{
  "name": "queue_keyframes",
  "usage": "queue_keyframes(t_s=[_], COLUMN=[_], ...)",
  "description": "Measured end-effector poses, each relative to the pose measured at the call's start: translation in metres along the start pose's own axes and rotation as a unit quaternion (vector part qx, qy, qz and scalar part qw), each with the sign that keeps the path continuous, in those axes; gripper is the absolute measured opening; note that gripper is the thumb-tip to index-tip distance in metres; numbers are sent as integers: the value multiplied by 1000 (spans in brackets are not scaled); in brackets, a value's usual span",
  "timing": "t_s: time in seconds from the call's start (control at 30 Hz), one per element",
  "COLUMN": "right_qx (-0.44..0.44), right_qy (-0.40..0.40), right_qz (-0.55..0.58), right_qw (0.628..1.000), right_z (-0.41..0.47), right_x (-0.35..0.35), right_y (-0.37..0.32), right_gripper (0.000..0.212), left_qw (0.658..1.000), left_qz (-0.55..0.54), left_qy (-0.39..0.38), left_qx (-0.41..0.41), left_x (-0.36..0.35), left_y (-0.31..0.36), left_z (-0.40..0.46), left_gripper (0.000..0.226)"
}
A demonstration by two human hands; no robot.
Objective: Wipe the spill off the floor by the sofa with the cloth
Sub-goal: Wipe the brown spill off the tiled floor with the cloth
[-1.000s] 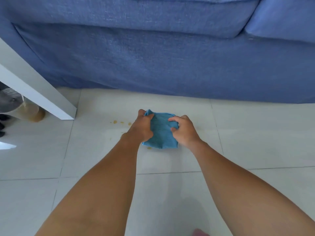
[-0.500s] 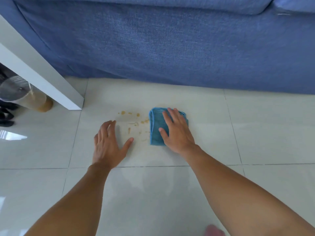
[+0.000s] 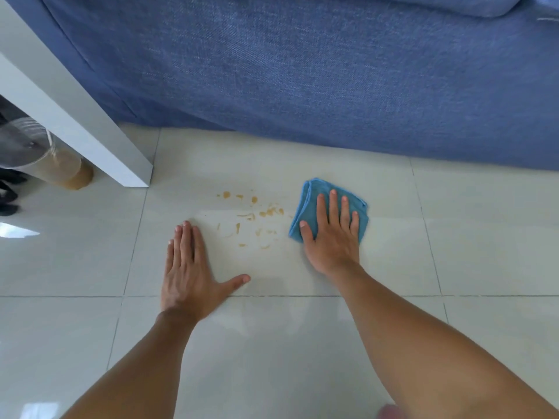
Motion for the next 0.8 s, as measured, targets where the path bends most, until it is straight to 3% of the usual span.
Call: queue_keyframes(t_s=[0.23, 0.47, 0.57, 0.7, 0.8], right_qx=[74, -40, -5, 88, 69], right_qy=[-14, 18, -4, -18, -20], right_qz=[-6, 9, 1, -16, -18], right_qw=[997, 999, 1000, 996, 997], right_z=[-41, 7, 20, -29, -46], right_x=[-14, 8, 2, -12, -9], right_y=[-19, 12, -9, -25, 0], right_gripper=[78, 84, 81, 79, 81], left_qw=[1000, 1000, 1000, 1000, 1000], left_qz=[14, 27, 30, 29, 25], left_qy=[7, 3, 4, 0, -3], left_qx=[0, -7, -6, -4, -3], left_x=[1, -1, -2, -2, -1], left_y=[-2, 0, -1, -2, -2], left_z=[0, 2, 3, 1, 0], left_gripper=[145, 145, 144, 144, 144])
Point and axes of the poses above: each hand's wrist, its own z-axis towards the middle knuckle, its own x-axis out of the back of the hand, y = z × x, the point moved 10 cm from there along z, towards the middle knuckle, and after that the axes turned 11 degrees about z, right-handed, at the moved point
